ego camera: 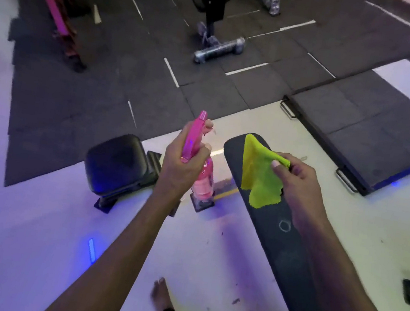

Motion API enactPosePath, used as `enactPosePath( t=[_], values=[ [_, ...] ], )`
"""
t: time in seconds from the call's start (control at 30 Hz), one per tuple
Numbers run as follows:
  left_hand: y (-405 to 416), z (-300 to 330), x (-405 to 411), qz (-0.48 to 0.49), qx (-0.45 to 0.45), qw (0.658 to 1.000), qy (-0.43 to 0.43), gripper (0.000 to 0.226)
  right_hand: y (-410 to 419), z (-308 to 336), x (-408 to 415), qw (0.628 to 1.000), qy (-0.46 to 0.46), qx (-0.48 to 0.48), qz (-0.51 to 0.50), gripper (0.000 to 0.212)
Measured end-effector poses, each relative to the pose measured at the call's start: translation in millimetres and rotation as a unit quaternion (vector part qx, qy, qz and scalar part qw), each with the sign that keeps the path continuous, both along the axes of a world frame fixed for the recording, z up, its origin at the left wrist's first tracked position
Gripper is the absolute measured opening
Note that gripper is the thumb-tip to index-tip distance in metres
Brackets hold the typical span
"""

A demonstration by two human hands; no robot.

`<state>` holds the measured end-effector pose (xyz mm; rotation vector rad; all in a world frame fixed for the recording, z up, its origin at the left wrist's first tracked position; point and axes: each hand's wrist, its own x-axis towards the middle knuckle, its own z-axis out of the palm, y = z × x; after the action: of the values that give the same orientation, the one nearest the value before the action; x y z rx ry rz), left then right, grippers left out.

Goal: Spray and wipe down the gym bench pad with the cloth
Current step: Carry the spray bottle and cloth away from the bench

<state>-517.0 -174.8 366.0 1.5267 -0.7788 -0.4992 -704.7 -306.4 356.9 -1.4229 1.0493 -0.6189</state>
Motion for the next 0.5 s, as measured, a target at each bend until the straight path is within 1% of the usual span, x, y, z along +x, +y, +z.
enactPosePath(
  t=[0.07,0.2,0.37,0.5],
  values=[
    [23.2,9.7,34.4,0.007,-0.003,1.0,-0.007,0.045,14.1,9.1,38.5,1.0,-0.005,0.0,0.027,0.018],
    [70.1,20.8,101.4,0.053,-0.009,0.999,-0.006,0.054,42.9,14.3,119.6,0.998,-0.004,-0.01,0.062,0.019],
    [125.2,12.9,182.1,0.116,-0.009,0.993,0.0,0.044,77.6,4.2,219.5,0.994,0.014,-0.018,0.109,0.02],
    [157.5,-1.7,234.8,0.166,0.0,0.986,0.016,0.043,94.9,-14.7,290.7,0.987,0.037,-0.025,0.152,0.02]
  ],
)
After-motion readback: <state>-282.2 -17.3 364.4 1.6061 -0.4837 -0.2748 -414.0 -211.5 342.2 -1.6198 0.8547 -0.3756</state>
